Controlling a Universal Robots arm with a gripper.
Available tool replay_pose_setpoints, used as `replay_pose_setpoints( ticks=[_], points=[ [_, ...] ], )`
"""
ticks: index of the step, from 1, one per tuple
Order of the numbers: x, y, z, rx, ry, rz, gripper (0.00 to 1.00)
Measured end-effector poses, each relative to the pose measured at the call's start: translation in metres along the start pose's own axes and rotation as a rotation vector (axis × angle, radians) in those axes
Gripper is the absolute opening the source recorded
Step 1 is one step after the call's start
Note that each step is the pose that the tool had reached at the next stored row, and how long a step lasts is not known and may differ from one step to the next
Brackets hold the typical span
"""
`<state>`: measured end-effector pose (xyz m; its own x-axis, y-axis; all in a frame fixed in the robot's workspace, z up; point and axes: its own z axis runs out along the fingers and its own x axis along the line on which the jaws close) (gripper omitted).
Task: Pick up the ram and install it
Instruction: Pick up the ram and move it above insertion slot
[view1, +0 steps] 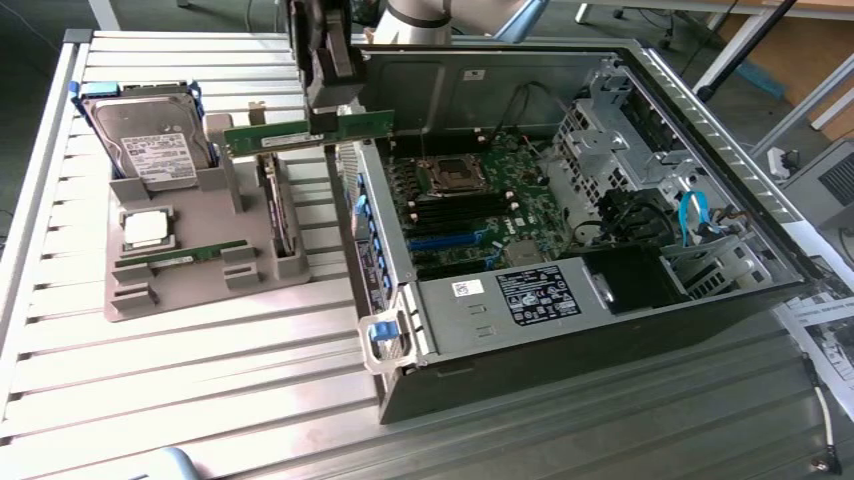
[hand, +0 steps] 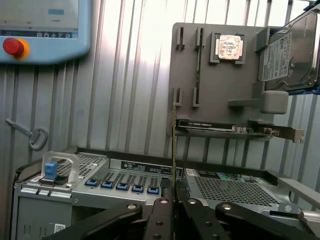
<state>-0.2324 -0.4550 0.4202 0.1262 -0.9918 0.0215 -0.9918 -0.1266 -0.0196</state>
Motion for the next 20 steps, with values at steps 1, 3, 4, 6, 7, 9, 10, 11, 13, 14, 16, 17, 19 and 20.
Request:
replay_pose_setpoints(
  ticks=[1,3,4,6,7,9,10,11,13,14,16,17,19,20],
  points=[
    [0.0,-0.0008,0.0,0.0,0.0,0.0,0.13],
    [0.0,-0.003,0.0001,0.0,0.0,0.0,0.13],
    [0.0,-0.0039,0.0001,0.0,0.0001,0.0,0.13],
    [0.001,-0.0073,0.0002,0.0,0.0001,0.0,0.13],
    [0.001,-0.0087,0.0002,0.0,0.0001,0.0,0.13],
    [0.001,-0.0106,0.0002,-0.0001,0.0002,0.0,0.13],
    [0.001,-0.0117,0.0003,0.0,0.0001,0.0,0.13],
    [0.002,-0.0127,0.0003,0.0,0.0001,0.0,0.13],
    [0.002,-0.0147,0.0003,0.0,0.0002,0.0,0.13],
    [0.002,-0.0157,0.0004,0.0,0.0002,0.0,0.13],
    [0.002,-0.018,0.0004,0.0,0.0003,0.0,0.13],
    [0.002,-0.0192,0.0005,0.0,0.0002,0.0,0.13],
    [0.003,-0.0215,0.0005,0.0,0.0002,0.0,0.13],
    [0.003,-0.023,0.0005,0.0,0.0003,0.0,0.13]
  ],
)
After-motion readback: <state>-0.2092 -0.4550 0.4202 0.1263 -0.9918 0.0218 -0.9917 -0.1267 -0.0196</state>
